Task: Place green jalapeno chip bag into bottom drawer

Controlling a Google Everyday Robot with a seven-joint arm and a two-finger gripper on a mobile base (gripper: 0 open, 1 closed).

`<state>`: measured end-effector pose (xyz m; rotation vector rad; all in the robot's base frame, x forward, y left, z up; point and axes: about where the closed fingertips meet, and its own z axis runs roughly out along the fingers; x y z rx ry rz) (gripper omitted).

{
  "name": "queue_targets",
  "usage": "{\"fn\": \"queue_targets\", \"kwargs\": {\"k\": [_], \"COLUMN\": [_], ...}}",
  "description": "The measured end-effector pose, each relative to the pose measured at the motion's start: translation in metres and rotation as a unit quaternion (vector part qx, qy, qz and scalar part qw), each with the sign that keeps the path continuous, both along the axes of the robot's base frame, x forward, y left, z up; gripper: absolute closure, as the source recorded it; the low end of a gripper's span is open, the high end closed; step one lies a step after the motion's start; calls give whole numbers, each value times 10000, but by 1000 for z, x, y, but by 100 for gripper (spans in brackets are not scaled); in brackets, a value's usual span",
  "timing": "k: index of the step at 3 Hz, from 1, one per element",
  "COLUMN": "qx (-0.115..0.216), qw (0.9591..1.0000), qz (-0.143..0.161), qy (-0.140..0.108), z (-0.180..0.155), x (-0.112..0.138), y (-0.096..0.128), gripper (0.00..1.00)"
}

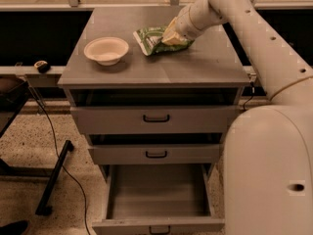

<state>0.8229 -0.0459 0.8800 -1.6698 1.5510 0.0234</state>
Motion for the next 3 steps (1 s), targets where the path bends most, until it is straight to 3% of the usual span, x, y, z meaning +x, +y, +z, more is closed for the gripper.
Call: {"fn": "queue_targets", "kwargs": {"k": [1,2,3], "qx": [822,923,678], "qw": [9960,9945,9964], "qz": [-26,-312,-503], "qy": [-350,-393,78], "z": [56,89,68], "x": [-51,-121,-200], "y": [-50,-93,-129], "gripper": [100,100,100]}}
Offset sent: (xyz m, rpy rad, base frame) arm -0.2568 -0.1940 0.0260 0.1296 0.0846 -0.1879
